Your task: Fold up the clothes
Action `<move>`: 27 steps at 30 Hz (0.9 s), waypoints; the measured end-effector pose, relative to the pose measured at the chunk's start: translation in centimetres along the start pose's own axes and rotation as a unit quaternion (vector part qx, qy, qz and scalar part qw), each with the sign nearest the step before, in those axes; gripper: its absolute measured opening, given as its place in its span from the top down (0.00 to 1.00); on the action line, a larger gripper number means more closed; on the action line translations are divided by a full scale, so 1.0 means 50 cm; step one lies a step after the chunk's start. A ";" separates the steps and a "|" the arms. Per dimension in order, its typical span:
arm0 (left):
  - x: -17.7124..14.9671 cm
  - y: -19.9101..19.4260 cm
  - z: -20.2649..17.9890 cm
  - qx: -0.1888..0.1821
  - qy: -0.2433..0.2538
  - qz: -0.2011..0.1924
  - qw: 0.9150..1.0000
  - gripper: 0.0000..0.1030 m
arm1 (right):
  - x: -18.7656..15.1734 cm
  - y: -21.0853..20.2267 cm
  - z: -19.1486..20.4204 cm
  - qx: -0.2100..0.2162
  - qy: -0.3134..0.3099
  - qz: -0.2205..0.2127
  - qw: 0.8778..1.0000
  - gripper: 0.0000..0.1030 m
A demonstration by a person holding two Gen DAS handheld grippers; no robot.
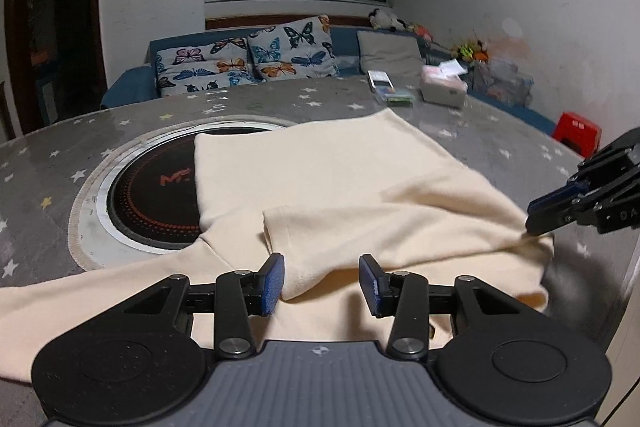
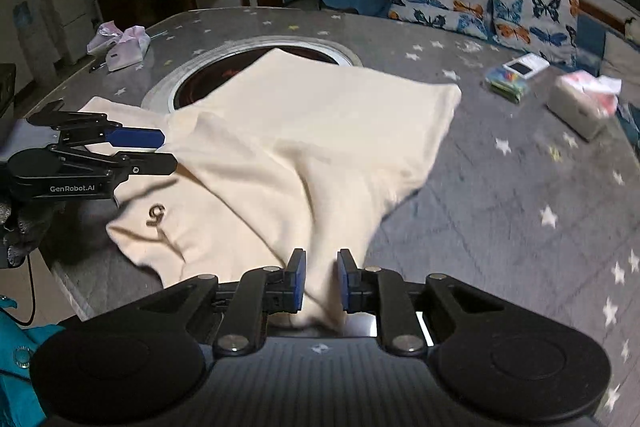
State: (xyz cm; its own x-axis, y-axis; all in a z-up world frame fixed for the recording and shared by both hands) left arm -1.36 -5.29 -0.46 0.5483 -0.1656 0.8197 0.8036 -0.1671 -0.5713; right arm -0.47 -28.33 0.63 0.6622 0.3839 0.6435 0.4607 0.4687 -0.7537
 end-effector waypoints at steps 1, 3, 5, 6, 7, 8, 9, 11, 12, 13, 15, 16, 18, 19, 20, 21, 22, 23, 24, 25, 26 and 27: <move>-0.003 0.000 -0.003 0.003 0.009 0.000 1.000 0.57 | -0.005 -0.002 0.000 -0.001 -0.001 0.000 1.000 0.74; -0.010 0.004 -0.007 0.014 0.027 0.001 1.000 0.57 | -0.013 -0.003 0.002 -0.007 -0.007 0.000 1.000 0.69; -0.012 0.009 -0.009 0.023 0.034 0.001 0.999 0.57 | -0.020 -0.002 0.006 -0.016 -0.018 0.003 1.000 0.66; -0.012 0.012 -0.010 0.026 0.036 0.000 0.999 0.58 | -0.024 -0.001 0.007 -0.020 -0.021 0.004 1.000 0.64; -0.013 0.014 -0.011 0.027 0.039 -0.001 0.999 0.58 | -0.027 0.001 0.008 -0.022 -0.022 0.003 1.000 0.63; -0.014 0.017 -0.012 0.029 0.042 -0.002 0.999 0.62 | -0.028 0.001 0.009 -0.023 -0.022 0.002 0.999 0.63; -0.015 0.020 -0.014 0.030 0.047 -0.002 0.998 0.65 | -0.029 0.001 0.009 -0.023 -0.021 0.000 1.000 0.63; -0.017 0.023 -0.017 0.034 0.055 -0.003 0.998 0.80 | -0.030 0.001 0.011 -0.023 -0.019 -0.003 1.000 0.61; -0.015 0.022 -0.017 0.038 0.060 -0.007 0.997 0.82 | -0.031 0.002 0.012 -0.025 -0.020 -0.005 0.999 0.60; -0.011 0.019 -0.018 0.039 0.061 -0.010 0.997 0.87 | -0.033 0.002 0.013 -0.028 -0.022 -0.006 0.999 0.58; 0.004 0.009 -0.017 0.040 0.060 -0.023 0.997 0.89 | -0.035 0.004 0.016 -0.035 -0.027 -0.007 0.999 0.56; 0.016 0.002 -0.019 0.041 0.061 -0.032 0.997 0.89 | -0.037 0.004 0.017 -0.038 -0.028 -0.009 0.999 0.54; 0.049 -0.012 -0.022 0.037 0.059 -0.052 0.996 0.90 | -0.037 0.006 0.020 -0.040 -0.027 -0.012 0.999 0.50; 0.071 -0.019 -0.026 0.033 0.058 -0.063 0.996 0.90 | -0.038 0.009 0.021 -0.041 -0.027 -0.013 0.999 0.50; 0.093 -0.027 -0.030 0.028 0.058 -0.075 0.995 0.90 | -0.038 0.011 0.023 -0.044 -0.027 -0.014 0.999 0.50; 0.114 -0.033 -0.036 0.022 0.062 -0.086 0.994 0.90 | -0.037 0.013 0.026 -0.045 -0.028 -0.016 0.998 0.50; 0.136 -0.039 -0.043 0.017 0.065 -0.098 0.993 0.90 | -0.037 0.015 0.028 -0.046 -0.028 -0.019 0.998 0.49; 0.157 -0.044 -0.051 0.011 0.070 -0.109 0.992 0.90 | -0.036 0.016 0.030 -0.048 -0.028 -0.023 0.998 0.47; 0.178 -0.049 -0.062 0.006 0.076 -0.120 0.990 0.90 | -0.036 0.016 0.030 -0.051 -0.026 -0.027 0.998 0.47; 0.199 -0.053 -0.073 0.000 0.083 -0.131 0.988 0.90 | -0.035 0.017 0.031 -0.054 -0.025 -0.032 0.998 0.47; 0.218 -0.058 -0.086 -0.007 0.091 -0.142 0.986 0.90 | -0.034 0.017 0.031 -0.056 -0.021 -0.037 0.998 0.47; 0.232 -0.064 -0.098 -0.012 0.098 -0.152 0.983 0.90 | -0.032 0.016 0.028 -0.058 -0.014 -0.043 0.997 0.47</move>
State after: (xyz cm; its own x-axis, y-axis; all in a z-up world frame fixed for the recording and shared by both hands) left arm 1.32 -11.45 10.67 0.2272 -0.2889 0.9300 0.9164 -0.2598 -0.3045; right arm -1.99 -27.44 -0.83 0.6006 0.3697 0.7089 0.5820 0.4057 -0.7047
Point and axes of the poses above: each gripper's, at about its wrist camera, not at the fingertips, and y roughly the way its jaws point, z to its left, x to its top, the point moved 5 cm from there along y, roughly the way its jaws point, and after that the axes turned 6 degrees about x, right-handed, at the moved point
